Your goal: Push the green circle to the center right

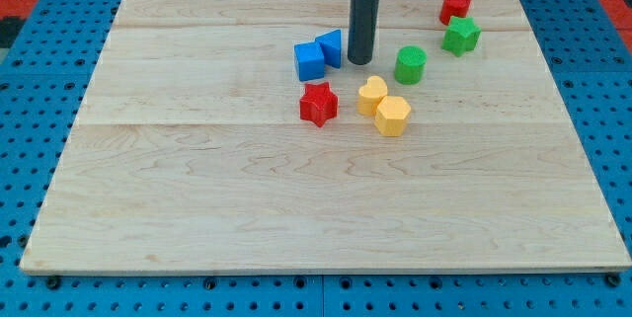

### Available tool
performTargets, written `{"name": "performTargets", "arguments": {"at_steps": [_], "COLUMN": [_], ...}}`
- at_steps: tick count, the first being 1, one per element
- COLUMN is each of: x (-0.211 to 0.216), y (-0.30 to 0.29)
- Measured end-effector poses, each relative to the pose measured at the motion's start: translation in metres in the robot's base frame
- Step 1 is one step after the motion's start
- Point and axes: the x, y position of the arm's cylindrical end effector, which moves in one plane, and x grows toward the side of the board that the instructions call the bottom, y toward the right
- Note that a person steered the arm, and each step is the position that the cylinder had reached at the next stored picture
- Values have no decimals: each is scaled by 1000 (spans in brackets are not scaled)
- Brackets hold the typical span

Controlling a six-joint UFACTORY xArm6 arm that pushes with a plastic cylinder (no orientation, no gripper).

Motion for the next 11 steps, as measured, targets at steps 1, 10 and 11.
{"name": "performTargets", "arguments": {"at_steps": [1,10,11], "x": [5,68,60], "y": [18,113,120]}}
